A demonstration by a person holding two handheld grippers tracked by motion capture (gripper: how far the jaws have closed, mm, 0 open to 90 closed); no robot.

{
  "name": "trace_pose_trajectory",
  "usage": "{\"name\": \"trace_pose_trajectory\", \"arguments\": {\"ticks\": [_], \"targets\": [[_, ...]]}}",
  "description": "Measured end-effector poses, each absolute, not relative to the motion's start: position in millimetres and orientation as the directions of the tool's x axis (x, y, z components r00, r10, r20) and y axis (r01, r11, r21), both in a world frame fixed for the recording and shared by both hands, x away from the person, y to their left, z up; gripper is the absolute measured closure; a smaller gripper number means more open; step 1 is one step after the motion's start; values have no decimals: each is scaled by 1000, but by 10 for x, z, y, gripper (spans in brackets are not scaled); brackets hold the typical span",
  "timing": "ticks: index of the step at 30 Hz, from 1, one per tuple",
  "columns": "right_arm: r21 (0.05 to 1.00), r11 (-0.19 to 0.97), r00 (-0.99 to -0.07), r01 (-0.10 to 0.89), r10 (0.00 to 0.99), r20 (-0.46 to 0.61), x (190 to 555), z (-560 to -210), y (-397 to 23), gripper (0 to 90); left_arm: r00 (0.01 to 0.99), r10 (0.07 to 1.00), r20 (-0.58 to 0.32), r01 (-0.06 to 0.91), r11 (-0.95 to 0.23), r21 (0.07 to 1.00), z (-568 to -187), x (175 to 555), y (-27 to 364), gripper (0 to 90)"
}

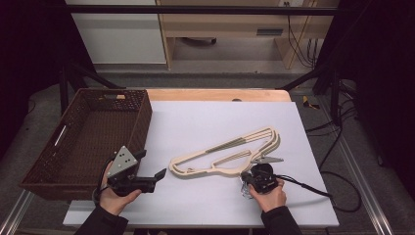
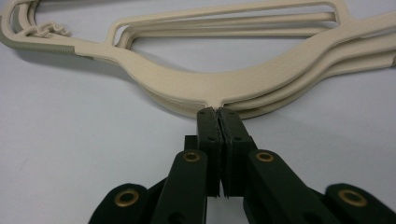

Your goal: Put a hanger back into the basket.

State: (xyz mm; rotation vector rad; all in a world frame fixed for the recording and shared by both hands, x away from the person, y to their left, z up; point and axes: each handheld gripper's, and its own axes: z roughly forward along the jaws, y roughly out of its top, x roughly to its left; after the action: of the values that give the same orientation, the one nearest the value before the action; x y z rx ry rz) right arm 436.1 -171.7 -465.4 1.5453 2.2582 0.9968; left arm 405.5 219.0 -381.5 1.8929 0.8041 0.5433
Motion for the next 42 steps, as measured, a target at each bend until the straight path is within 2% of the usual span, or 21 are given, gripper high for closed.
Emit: {"name": "trace_pose_trajectory", "arguments": {"ticks": [17,24,30,42], "targets": [[642,223,-424,733,889,175,4365,-4660,-1721,888,685,729,23,301,-312,901,-3833,4056,2172,96],[662,190,-413,725,889,197,4354,-4600,-1746,891,694,719,31,299,-327,897,-3847,4056,2113,97],[673,171,-408,719,889,210,4353,-4527,-1785,892,720,693,48,290,-363,886,-3866,4058,1950,96],[686,205,-419,698,894,159,4344,-4397,-1776,893,792,604,90,262,-469,844,-3913,4171,1364,102]]}}
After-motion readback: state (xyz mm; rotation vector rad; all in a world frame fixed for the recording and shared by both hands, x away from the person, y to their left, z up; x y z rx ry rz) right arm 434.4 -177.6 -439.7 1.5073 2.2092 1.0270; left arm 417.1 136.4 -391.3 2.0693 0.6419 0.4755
